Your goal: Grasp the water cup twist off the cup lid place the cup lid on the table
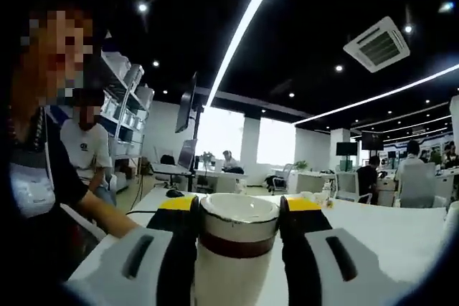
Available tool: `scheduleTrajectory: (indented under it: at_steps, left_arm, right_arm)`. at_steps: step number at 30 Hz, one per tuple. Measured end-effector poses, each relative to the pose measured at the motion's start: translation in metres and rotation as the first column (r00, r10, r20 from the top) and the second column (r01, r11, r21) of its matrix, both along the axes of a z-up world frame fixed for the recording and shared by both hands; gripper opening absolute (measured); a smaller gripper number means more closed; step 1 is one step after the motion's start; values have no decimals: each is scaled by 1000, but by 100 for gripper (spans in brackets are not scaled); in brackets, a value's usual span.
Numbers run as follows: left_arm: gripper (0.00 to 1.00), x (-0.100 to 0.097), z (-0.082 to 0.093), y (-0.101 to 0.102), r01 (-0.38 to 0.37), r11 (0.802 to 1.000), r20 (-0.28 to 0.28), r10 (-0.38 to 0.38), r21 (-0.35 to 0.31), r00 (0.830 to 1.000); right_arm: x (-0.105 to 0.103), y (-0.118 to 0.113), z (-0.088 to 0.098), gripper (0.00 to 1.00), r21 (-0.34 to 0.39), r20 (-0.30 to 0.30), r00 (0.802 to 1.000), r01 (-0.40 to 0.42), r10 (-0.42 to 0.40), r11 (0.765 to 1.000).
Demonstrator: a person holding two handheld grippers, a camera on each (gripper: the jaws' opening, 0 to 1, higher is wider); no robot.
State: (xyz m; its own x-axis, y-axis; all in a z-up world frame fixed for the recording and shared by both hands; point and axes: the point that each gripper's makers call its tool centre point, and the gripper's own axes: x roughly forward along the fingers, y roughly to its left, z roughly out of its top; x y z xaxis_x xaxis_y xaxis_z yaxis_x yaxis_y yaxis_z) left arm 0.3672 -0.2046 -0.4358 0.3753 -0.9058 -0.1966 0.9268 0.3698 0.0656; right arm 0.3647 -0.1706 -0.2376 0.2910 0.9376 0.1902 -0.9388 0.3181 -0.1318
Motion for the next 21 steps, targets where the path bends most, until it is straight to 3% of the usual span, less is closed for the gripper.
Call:
scheduleTrajectory:
  at_steps: [7, 16, 21]
  left_arm:
    - [50, 1, 19, -3, 15, 996, 21, -13, -90, 1000]
    - [52, 2, 27, -9, 28, 994, 49, -23, -107, 999]
    - [54, 0, 37, -13, 34, 987, 45, -27, -158, 999]
  right_arm:
    - [0, 0, -1, 48, 20, 3, 999, 39, -40, 999]
    - [2, -1, 0, 47, 31, 5, 999, 51, -51, 998]
    - [3, -1, -1, 47, 39, 5, 999, 47, -48, 998]
